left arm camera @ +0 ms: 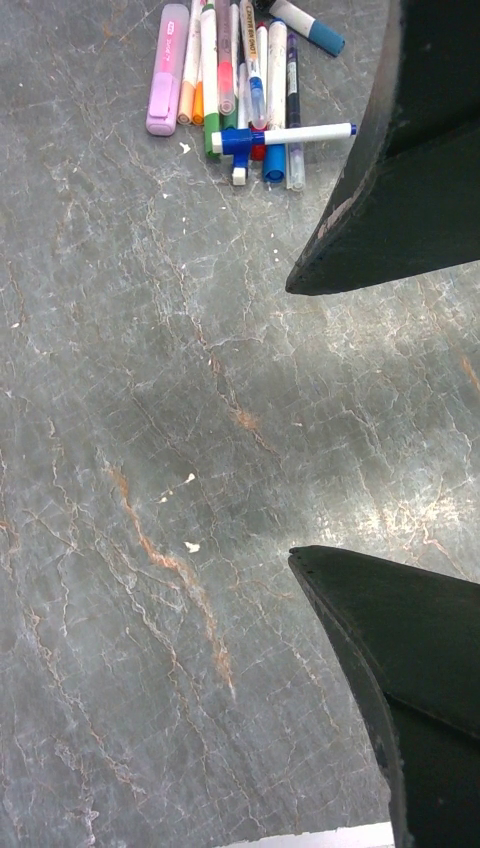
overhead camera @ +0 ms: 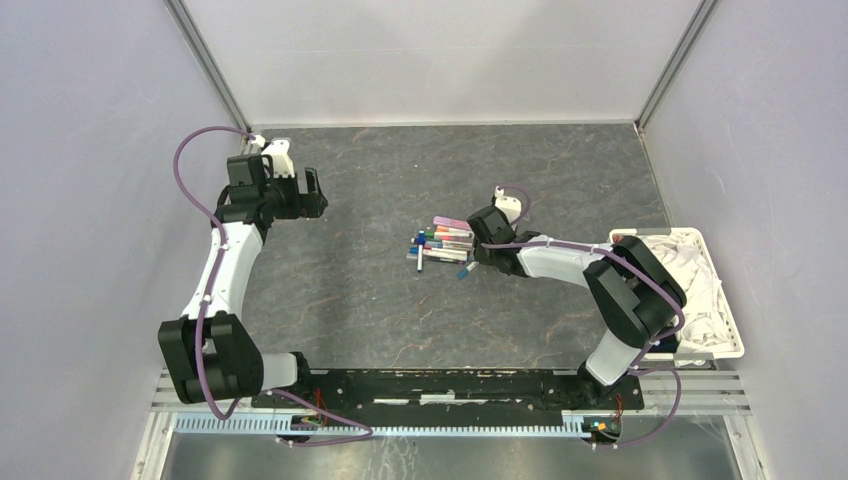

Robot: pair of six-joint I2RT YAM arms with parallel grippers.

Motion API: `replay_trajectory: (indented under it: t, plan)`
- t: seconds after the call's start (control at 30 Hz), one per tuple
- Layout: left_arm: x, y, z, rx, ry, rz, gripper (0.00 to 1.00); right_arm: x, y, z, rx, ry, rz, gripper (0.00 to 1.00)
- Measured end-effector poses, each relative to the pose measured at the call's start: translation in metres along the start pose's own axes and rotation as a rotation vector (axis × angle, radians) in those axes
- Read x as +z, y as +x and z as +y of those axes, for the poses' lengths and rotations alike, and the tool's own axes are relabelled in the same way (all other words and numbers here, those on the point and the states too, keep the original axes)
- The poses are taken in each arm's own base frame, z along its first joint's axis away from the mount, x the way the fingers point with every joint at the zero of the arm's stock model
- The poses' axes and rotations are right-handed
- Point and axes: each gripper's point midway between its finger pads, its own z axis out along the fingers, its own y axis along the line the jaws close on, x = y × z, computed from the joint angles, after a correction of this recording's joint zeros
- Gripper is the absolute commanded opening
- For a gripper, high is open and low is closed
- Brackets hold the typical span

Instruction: Open the pen caps

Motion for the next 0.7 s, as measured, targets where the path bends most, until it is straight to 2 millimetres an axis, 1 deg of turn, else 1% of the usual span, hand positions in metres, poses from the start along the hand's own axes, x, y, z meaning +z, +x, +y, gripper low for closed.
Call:
replay_trajectory:
  t: [0.17, 0.27, 0.53, 0.63, 0.7]
  plan:
    - [-0.003, -0.003, -0.004, 0.003, 0.019, -0.011, 1.00, 0.002, -0.001, 0.000, -0.007, 0.012, -0.004, 0.40]
    - [-0.004, -0.004, -0.008, 0.002, 0.036, -0.008, 1.00, 0.001, 0.001, -0.003, -0.020, 0.037, -0.011, 0.34]
    - [-0.013, -0.010, -0.023, 0.020, 0.117, -0.018, 1.00, -0.004, 0.007, -0.009, -0.066, 0.093, -0.031, 0.27]
    - [-0.016, -0.012, -0.028, 0.028, 0.144, -0.018, 1.00, -0.005, 0.009, -0.009, -0.073, 0.100, -0.035, 0.21]
    - [-0.018, -0.014, -0.032, 0.028, 0.163, -0.016, 1.00, -0.006, 0.009, -0.010, -0.075, 0.106, -0.037, 0.14]
